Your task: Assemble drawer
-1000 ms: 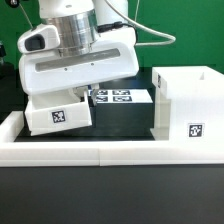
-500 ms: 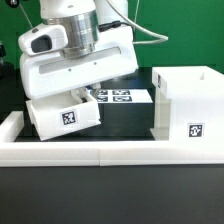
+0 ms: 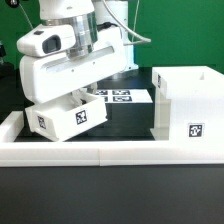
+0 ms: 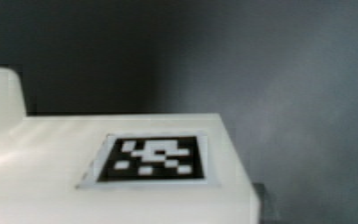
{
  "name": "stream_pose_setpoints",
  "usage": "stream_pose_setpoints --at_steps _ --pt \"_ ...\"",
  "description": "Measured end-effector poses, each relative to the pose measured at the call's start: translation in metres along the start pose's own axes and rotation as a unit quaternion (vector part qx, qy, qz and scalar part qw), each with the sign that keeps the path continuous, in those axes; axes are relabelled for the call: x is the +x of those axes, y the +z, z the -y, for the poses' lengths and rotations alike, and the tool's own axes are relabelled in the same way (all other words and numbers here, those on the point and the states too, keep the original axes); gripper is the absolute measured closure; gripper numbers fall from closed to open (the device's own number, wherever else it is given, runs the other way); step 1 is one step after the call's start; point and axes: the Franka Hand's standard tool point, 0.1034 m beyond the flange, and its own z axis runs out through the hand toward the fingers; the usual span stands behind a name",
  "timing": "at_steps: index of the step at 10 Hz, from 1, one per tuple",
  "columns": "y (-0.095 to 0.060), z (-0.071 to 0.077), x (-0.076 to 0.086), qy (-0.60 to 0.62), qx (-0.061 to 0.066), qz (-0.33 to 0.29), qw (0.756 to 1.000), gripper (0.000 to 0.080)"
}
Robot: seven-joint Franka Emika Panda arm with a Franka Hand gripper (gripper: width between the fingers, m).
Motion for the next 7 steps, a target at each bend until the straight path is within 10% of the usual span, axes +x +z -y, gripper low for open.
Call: stream_pose_setpoints --at_steps 7 --pt "0.008 0.006 -0.012 -0.284 -0.014 0.026 0.958 0.0752"
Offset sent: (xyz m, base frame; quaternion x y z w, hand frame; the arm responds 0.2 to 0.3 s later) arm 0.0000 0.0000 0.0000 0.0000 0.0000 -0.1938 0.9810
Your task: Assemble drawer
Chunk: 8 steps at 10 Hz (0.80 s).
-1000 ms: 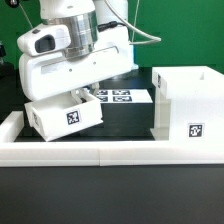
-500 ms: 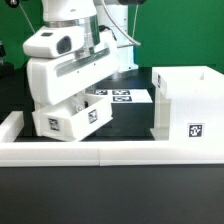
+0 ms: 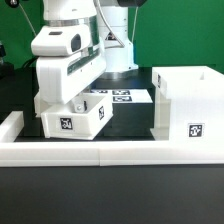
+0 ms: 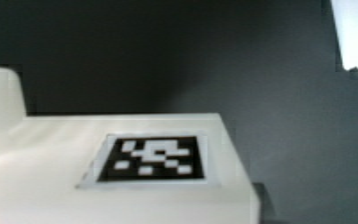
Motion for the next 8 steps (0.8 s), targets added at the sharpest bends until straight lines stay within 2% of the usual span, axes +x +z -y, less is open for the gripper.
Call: stream_pose_setpoints --at_steps 1,3,6,8 --pt "0.0009 0.0013 -0.0002 -0.055 0.002 0.007 0.998 0.0752" --pt "0.0007 -0.0006 -0.0014 -0.13 -0.003 0.018 0.991 0.0752" --pt "0.0009 0.0 -0.0034 -0.117 -0.001 0.017 0.993 0.0752" --pt "0.0011 0.0002 0.0052 -0.086 0.006 0.014 0.996 0.0752"
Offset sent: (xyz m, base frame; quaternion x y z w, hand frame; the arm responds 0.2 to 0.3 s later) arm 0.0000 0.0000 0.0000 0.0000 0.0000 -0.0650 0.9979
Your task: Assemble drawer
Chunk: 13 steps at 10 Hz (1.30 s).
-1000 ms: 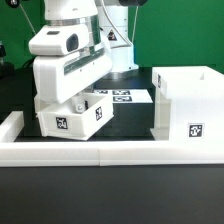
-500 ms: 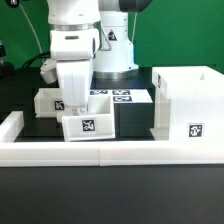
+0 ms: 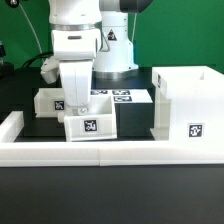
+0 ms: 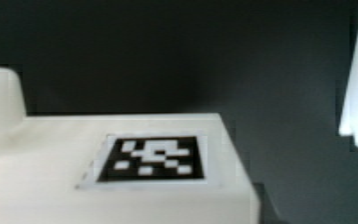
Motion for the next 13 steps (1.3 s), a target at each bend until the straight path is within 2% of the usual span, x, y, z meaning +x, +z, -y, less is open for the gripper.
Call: stream_pose_setpoints --at_steps 2,4,10,13 --pt "0.005 -0.004 0.019 0.001 0.001 -0.004 1.0 0.0752" --pt "0.009 -0.007 0.031 -0.006 0.003 -0.008 1.0 0.0752" --pt "0.015 -0.006 0.025 -0.005 0.005 -0.009 1.0 0.0752" --pt "0.01 -0.017 0.027 -0.005 -0.008 -0.011 1.0 0.0752"
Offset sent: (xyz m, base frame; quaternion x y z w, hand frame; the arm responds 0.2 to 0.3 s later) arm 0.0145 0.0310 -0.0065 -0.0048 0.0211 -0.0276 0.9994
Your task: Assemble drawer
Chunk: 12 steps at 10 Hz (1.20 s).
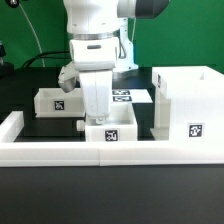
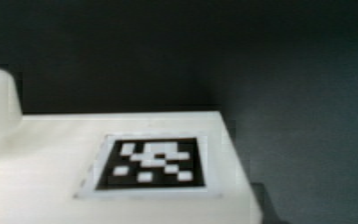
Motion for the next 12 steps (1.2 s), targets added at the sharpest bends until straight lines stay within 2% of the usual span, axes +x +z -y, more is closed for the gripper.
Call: stream_pose_setpoints --at_steps 2,5,7,9,11,12 --pt "0.001 -0.001 0.008 0.014 0.0 -0.001 1.0 0.0752" --pt "0.001 0.0 0.004 0.019 0.001 -0.001 1.0 0.0752" --pt "-0.001 -0.003 0.005 0.014 -0.006 0.0 1.0 0.0752" --pt "-0.001 -0.004 0.008 0.012 -0.007 -0.002 1.0 0.0752" --pt "0.006 -0.008 0.018 -0.003 -0.004 -0.001 1.0 0.0752" --pt "0.005 -0.007 0.015 0.001 -0.004 -0.001 1.0 0.0752"
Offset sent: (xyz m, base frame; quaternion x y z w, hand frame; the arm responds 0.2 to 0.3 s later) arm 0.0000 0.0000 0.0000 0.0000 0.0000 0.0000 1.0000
